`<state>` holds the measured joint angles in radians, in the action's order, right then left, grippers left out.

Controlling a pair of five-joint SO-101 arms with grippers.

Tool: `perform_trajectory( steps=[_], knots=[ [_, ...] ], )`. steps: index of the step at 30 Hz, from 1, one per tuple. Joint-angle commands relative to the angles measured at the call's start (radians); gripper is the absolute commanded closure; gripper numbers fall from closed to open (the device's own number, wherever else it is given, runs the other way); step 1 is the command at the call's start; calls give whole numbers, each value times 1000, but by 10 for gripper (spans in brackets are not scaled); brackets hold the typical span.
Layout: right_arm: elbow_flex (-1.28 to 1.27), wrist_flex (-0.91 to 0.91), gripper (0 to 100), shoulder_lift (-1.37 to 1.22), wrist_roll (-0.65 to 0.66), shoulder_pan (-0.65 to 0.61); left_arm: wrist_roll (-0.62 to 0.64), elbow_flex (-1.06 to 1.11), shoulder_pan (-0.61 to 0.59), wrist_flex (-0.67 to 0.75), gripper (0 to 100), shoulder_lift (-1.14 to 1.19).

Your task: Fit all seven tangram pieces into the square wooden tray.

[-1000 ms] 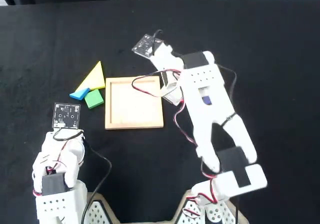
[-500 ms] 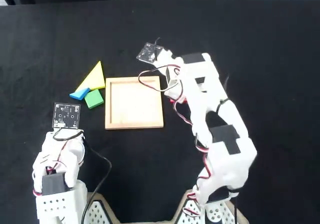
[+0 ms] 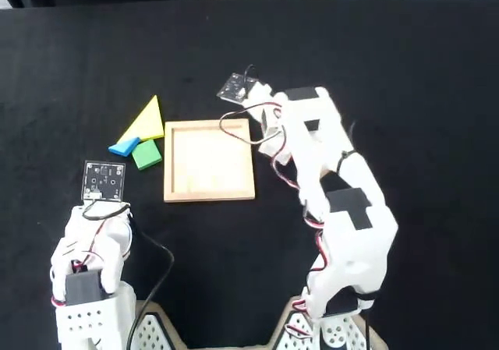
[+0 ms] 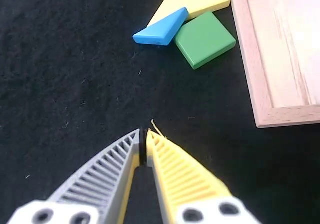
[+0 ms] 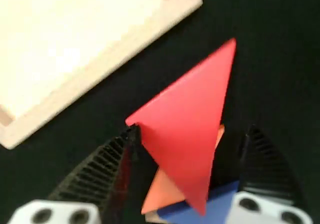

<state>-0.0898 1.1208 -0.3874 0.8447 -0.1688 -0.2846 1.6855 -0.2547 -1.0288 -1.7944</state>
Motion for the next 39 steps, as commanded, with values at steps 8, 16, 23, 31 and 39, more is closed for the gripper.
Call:
perform_trajectory(
  steps=[8, 16, 23, 31, 39],
  knots=[
    [8, 118, 683, 252, 9, -32, -8, 15, -2, -5, 967, -6],
    [-85, -2, 684, 176, 11, -97, -8, 15, -2, -5, 967, -6],
    [-39, -2, 684, 82, 11, -84, -8, 15, -2, -5, 967, -6],
    [-21, -2, 684, 47, 11, -38, -8, 15, -2, -5, 967, -6],
    [-51, 0, 685, 45, 12, -32, -9, 15, -2, -5, 967, -6]
  ],
)
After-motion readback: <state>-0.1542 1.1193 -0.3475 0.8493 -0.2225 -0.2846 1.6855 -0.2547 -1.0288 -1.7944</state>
